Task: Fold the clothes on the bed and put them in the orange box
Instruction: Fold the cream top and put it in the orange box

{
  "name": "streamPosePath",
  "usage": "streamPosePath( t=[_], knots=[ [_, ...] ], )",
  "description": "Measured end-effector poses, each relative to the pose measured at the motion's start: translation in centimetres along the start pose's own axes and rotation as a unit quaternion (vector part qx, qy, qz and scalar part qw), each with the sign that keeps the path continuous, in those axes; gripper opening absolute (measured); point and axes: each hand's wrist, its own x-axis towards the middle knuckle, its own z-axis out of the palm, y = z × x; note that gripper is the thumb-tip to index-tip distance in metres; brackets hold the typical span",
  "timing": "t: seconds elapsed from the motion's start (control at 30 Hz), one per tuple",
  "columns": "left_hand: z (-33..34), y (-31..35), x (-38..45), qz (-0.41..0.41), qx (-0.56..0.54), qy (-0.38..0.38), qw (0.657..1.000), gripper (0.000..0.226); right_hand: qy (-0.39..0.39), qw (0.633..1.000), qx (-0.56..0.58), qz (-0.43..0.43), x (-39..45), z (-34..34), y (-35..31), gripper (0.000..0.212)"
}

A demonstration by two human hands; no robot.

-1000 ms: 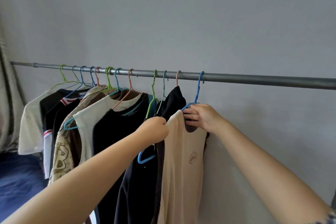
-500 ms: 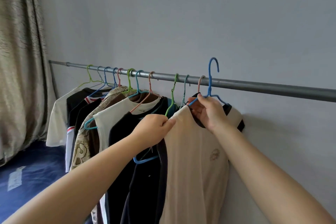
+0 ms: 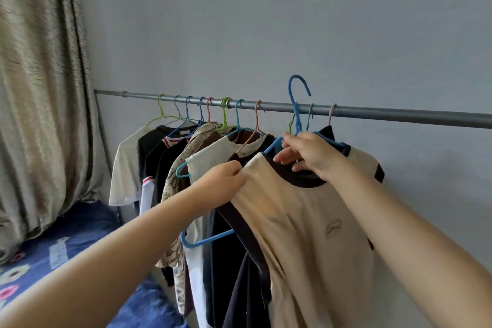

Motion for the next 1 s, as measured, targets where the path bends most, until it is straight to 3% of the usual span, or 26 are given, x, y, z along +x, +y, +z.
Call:
streamPosePath(
  t=[0.1,0.23,0.3,0.37,0.4,0.47,0.53,0.6,0.8,0.93,1.0],
  knots=[
    [-0.9,-0.9,-0.3,-0.081,-0.086,-0.006,0.993,0.016,0.065,0.985,-0.157,0.01,-0.5,-1.4,0.2,0.025],
    [-3.2,-4.3,-1.0,-0.128,-0.032,-0.027,0.991,0.034,0.243,0.946,-0.211,0.027,1.4,-3.6,2.9,0.023],
    [-4.3,-5.4,-1.4,-0.128,0.027,-0.021,0.991,0.036,0.234,0.941,-0.228,0.086,2.5,-3.1,4.3,0.018],
    [-5.3,-6.1,-1.9,-0.122,0.052,-0.018,0.991,0.038,0.194,0.953,-0.159,0.172,3.6,-1.8,5.5,0.051],
    [-5.8,-6.3,-2.1,-0.118,0.057,-0.017,0.991,0.038,0.186,0.956,-0.108,0.2,3.9,-1.1,5.7,0.057],
    [-6.7,-7.4,-2.9,-0.127,0.052,-0.011,0.99,0.035,0.202,0.955,-0.037,0.214,5.2,0.0,6.0,0.046],
    [-7.5,-8.1,-3.6,-0.136,0.038,-0.009,0.99,0.032,0.236,0.948,-0.032,0.213,6.2,0.5,5.5,0.023],
    [-8.2,-8.6,-4.3,-0.148,0.025,-0.024,0.988,0.033,0.26,0.939,-0.042,0.22,6.2,0.8,5.0,0.013],
    [-12.3,-9.7,-7.5,-0.158,0.046,-0.084,0.983,0.033,0.361,0.923,0.005,0.13,3.8,0.8,2.9,0.036],
    [-16.0,-10.1,-10.1,-0.17,0.064,-0.047,0.982,0.032,0.309,0.95,-0.029,0.013,1.2,4.2,-3.0,0.012],
    [-17.6,-10.9,-11.4,-0.169,0.085,-0.025,0.982,0.032,0.284,0.957,-0.048,-0.025,-0.6,7.4,-4.9,0.026]
  ],
)
